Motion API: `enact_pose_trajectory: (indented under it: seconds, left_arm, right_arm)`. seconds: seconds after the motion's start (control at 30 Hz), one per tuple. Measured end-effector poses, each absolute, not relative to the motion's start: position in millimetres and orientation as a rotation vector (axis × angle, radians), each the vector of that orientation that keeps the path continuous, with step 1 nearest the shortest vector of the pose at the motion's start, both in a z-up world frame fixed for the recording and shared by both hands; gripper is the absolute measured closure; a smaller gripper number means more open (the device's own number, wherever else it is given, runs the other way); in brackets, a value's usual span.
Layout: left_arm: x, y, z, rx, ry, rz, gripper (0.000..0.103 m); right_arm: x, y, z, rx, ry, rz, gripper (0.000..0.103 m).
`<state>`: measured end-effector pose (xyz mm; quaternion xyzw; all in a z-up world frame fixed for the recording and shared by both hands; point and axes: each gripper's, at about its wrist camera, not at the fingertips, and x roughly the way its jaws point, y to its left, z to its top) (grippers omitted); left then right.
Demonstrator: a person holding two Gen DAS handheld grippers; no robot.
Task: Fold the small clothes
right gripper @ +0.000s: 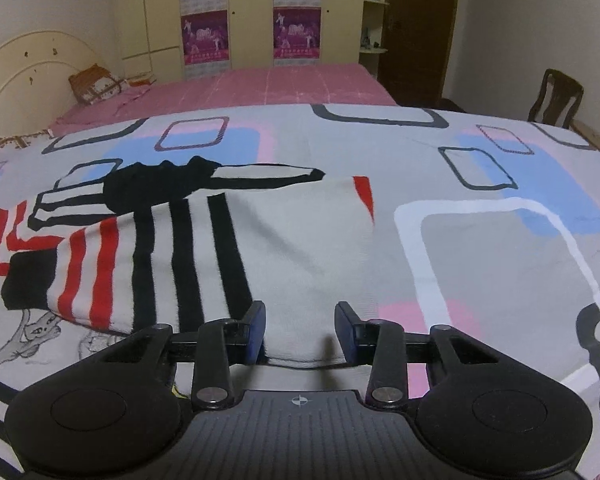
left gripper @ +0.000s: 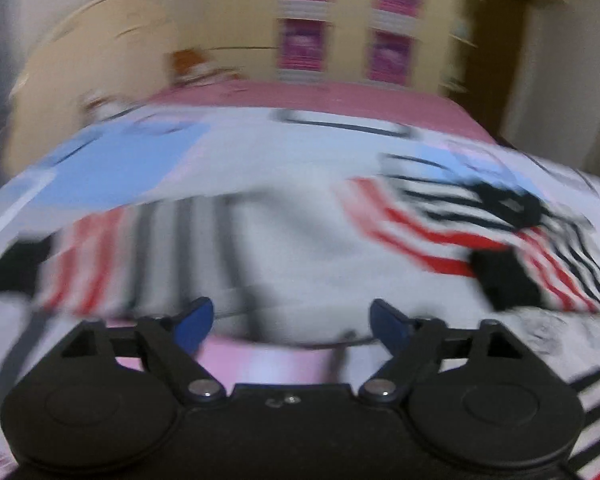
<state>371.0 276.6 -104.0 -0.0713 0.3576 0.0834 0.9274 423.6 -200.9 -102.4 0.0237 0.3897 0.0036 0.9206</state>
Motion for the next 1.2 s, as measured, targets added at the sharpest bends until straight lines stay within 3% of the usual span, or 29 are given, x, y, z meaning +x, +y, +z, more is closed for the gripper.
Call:
enact_pose_trajectory:
  seconds: [0.17,0.23,0.37,0.5,0.57,0.63,0.87,1.2]
  left_arm:
    - [346,374,-110,-0.327,0.7,0.403,0.041]
    - [344,406,-117,-0.499,0.683,0.42,0.054]
    - [339,449,-137,-0.798,0.568,0.443,0.061]
    - [344,466,-150,-0.912,0.476,0.453,0.07]
    - [341,472,-157,-0.966,0.442,0.459,0.078]
    - [343,479,-160,-1.0,0.445,0.486,0.098]
    - [372,399,-104,-0.736,0.436,0.277,0.098]
    - [447,164,-86,-0.386,0.626,-0.158,0.098]
  right_arm:
    - [431,-199,-105,0.064,0.814,-0.001,0.064]
    - [434,-200,-106,0.085,0.824,-0.009,0.064]
    - [437,-201,-106,0.098,0.826,-0.02,0.064]
    - [440,-203,-105,0.109,0.82,-0.034,0.064]
    - [440,-206,-105,0.118,0.819,-0.041,0.064]
    - [440,-210,-105,0.126,0.821,-0.048,0.064]
    - [440,-222,-106,0.155,0.813,-0.055,0.064]
    - [435,-226,-102,0.188,0.788,-0.028,0.064]
